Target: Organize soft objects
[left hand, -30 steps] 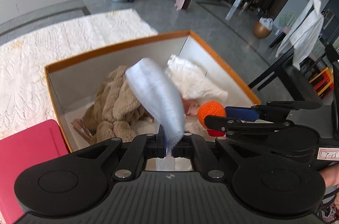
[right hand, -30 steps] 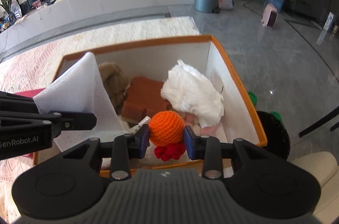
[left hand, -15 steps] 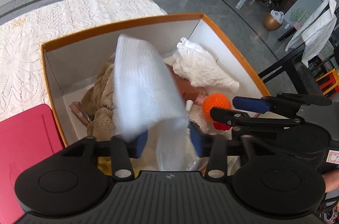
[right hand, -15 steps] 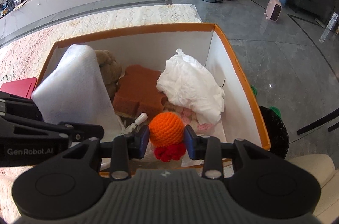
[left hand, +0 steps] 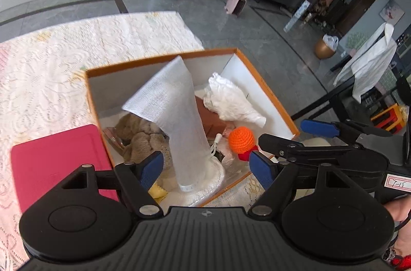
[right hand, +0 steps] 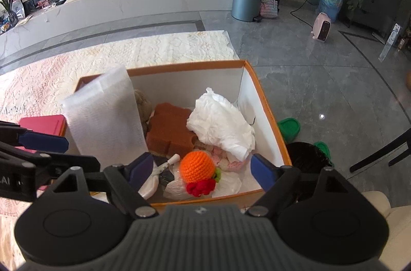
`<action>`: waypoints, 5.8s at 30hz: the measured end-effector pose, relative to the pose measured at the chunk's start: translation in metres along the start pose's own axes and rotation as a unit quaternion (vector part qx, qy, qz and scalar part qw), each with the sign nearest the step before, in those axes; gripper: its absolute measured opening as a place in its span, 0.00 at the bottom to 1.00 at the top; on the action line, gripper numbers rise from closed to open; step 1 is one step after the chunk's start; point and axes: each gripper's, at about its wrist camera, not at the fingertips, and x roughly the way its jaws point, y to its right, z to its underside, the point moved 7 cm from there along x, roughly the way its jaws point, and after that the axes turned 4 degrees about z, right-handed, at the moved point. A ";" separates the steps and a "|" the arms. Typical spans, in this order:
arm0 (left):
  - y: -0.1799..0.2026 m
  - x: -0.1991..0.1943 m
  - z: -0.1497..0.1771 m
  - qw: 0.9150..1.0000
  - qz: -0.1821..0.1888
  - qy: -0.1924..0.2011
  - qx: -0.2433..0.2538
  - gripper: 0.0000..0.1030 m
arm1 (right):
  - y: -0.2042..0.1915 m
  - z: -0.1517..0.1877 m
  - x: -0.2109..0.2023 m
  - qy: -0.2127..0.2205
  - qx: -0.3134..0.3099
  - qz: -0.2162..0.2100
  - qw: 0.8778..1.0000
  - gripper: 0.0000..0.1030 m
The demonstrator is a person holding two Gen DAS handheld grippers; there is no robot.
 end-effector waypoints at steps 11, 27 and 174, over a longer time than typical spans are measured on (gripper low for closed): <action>0.024 -0.092 0.014 0.981 -0.026 0.174 0.081 0.85 | -0.017 0.002 -0.071 0.085 0.019 -0.019 0.996 0.89; 0.024 -0.170 0.086 0.896 -0.210 0.367 0.134 0.88 | -0.085 0.069 -0.162 0.259 0.030 -0.009 0.965 0.94; -0.021 -0.126 0.210 0.925 -0.286 0.248 0.025 0.95 | -0.125 0.192 -0.119 0.231 0.064 0.003 0.971 0.97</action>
